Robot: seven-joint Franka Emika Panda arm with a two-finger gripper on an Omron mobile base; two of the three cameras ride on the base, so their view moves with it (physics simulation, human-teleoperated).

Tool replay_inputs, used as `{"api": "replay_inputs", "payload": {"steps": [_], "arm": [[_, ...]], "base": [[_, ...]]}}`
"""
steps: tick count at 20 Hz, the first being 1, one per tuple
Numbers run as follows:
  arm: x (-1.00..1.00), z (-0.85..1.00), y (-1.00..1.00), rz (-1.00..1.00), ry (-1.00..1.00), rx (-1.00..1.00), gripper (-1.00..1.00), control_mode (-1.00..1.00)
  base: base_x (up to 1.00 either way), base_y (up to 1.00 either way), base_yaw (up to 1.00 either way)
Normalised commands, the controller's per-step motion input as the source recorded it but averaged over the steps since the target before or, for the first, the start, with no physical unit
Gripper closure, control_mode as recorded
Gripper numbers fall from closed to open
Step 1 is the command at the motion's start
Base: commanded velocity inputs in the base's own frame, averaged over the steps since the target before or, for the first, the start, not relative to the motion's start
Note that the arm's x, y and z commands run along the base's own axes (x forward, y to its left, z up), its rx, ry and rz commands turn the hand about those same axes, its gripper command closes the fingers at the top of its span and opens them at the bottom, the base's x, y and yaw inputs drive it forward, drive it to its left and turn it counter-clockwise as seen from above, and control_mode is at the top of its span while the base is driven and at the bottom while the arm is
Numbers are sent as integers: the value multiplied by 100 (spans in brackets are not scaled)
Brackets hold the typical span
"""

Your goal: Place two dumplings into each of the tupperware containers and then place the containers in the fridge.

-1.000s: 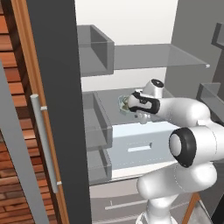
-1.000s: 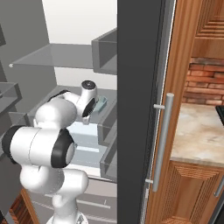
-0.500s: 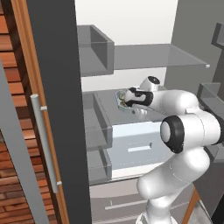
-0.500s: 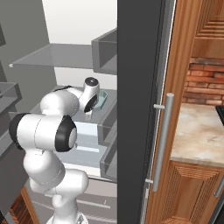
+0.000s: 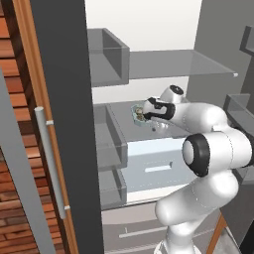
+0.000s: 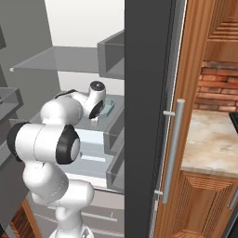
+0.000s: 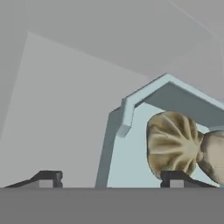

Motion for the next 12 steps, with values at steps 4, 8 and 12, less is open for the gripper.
{"api": "replay_inputs", "payload": {"steps": [4, 8, 12], "arm": [[-54, 0, 0, -2, -18, 0, -100, -100], [-50, 20, 0, -9, -11, 0, -100, -100], [-14, 71, 0, -6, 3, 0, -100, -100]], "base": [[0, 0, 0], [0, 0, 0], [0, 0, 0]]}}
